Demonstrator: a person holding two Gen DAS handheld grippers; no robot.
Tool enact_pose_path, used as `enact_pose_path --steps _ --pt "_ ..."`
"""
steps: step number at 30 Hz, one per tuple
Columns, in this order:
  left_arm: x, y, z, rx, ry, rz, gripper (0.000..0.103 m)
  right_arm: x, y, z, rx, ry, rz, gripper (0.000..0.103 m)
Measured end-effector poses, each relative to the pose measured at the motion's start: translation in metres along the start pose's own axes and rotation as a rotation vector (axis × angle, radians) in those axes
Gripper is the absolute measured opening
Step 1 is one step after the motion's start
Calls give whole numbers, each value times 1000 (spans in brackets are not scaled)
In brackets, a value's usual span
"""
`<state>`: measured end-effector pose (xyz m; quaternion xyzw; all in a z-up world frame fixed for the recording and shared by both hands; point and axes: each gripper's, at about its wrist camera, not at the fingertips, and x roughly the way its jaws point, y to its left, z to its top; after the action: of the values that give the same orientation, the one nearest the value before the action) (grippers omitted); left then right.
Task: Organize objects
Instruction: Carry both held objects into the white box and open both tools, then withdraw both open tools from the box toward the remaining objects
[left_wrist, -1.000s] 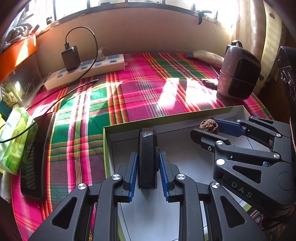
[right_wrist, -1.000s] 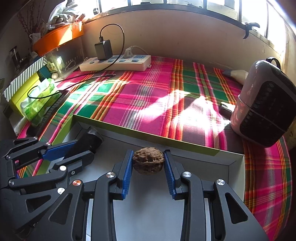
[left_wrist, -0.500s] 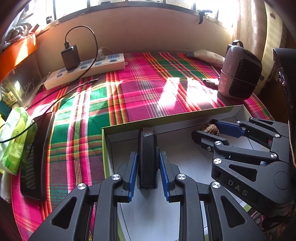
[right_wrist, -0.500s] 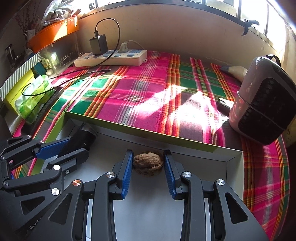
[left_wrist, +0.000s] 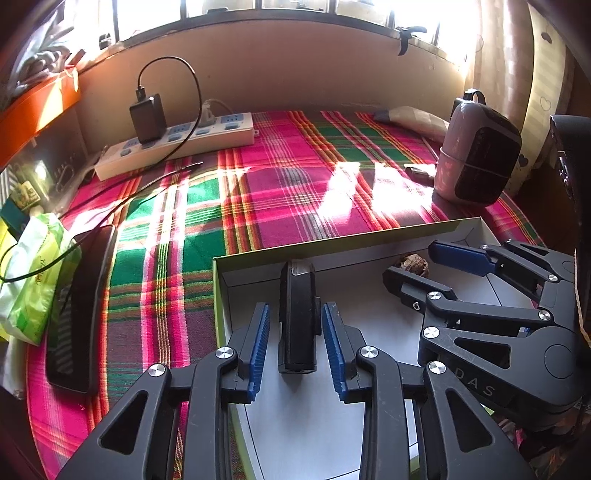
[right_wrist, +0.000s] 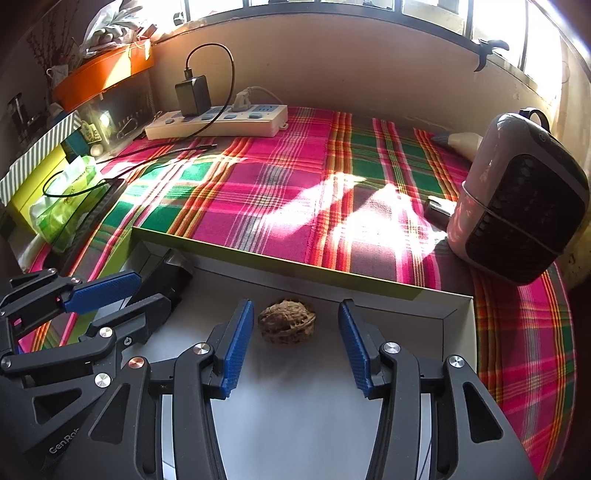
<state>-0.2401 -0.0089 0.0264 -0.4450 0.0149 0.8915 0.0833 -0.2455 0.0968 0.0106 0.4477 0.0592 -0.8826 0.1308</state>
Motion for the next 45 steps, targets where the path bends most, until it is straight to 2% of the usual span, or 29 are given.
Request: enact_pose_path --steps 5,26,40,45 --pt "-8 0 -3 -3 -8 -6 31 -6 -2 -3 12 -13 2 56" --pt "-45 -4 -25 -18 -53 -16 32 -42 -11 -30 66 -59 13 56" --pt "-80 -7 -54 -57 -107 -41 32 -84 -17 -62 88 -141 2 56" --pt "-93 -11 -70 -41 -119 -59 32 -98 -20 -78 87 -164 -11 56"
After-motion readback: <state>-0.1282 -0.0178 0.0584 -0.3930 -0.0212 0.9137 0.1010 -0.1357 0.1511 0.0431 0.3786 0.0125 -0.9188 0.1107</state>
